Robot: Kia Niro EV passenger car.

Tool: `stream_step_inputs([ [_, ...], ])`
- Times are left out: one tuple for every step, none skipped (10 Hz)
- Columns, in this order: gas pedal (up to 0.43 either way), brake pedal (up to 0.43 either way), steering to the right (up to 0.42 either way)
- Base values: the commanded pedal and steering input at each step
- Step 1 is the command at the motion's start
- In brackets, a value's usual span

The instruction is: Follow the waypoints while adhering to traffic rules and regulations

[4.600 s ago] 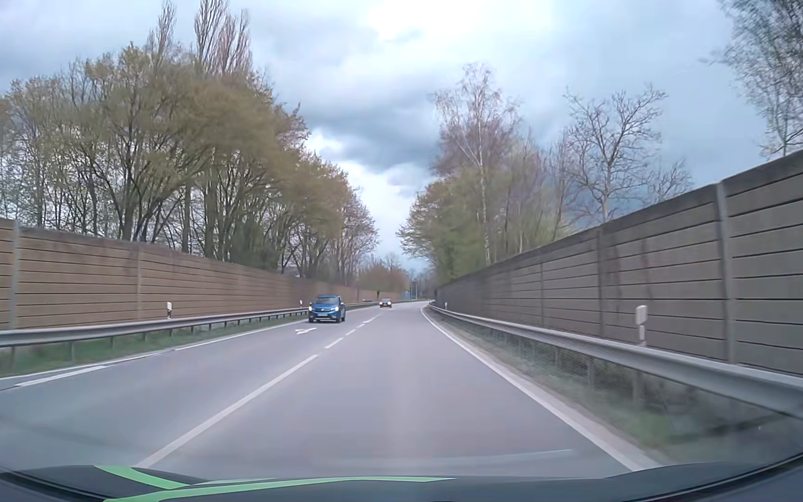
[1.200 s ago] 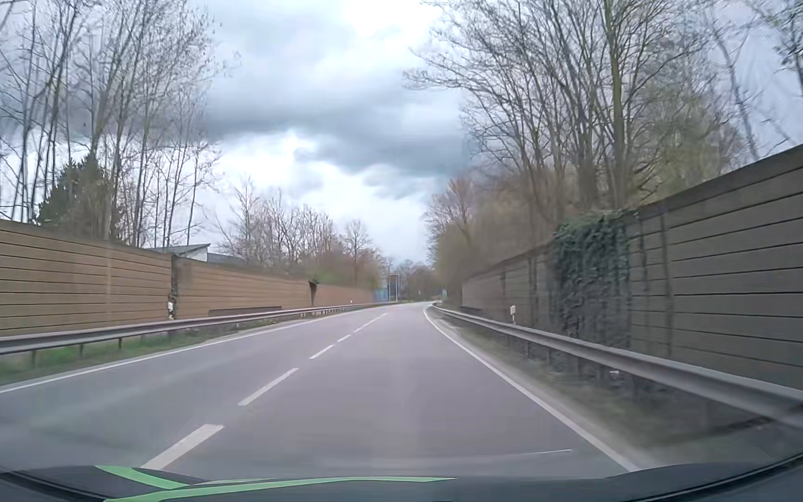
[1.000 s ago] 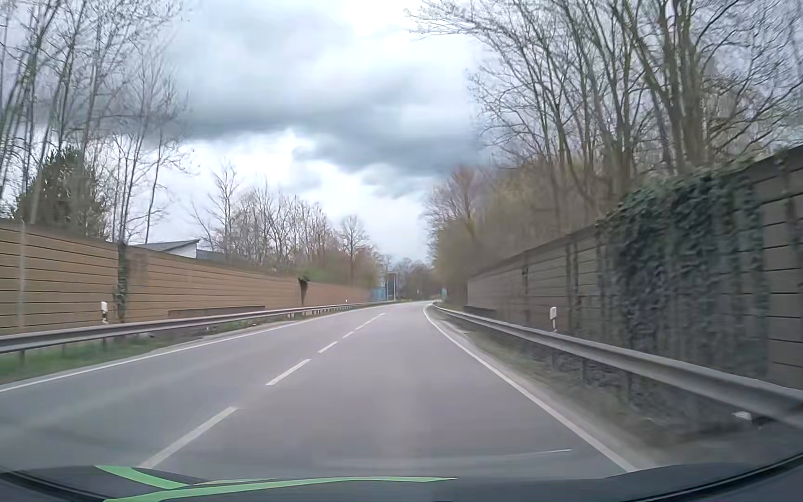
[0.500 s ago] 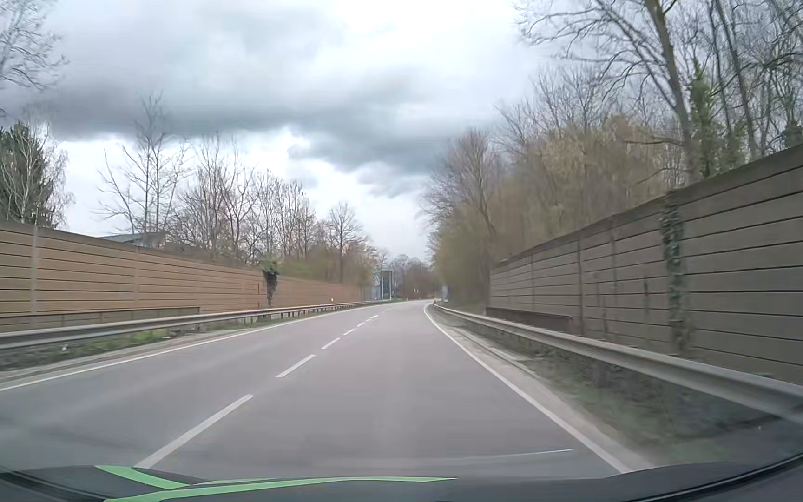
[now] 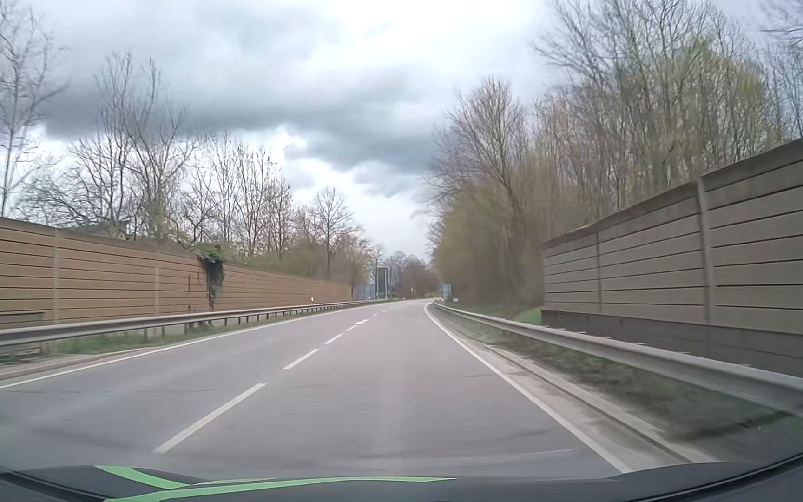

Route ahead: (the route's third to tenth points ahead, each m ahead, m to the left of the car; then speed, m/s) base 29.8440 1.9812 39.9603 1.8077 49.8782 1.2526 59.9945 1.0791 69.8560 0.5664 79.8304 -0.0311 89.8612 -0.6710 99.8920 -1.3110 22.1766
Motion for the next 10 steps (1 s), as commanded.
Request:
stream_step_inputs([
  [0.209,0.000,0.003],
  [0.220,0.000,0.003],
  [0.220,0.000,0.003],
  [0.220,0.000,0.003],
  [0.220,0.000,0.003],
  [0.220,0.000,0.003],
  [0.220,0.000,0.003],
  [0.220,0.000,0.003],
  [0.220,0.000,0.003],
  [0.220,0.000,0.003],
])
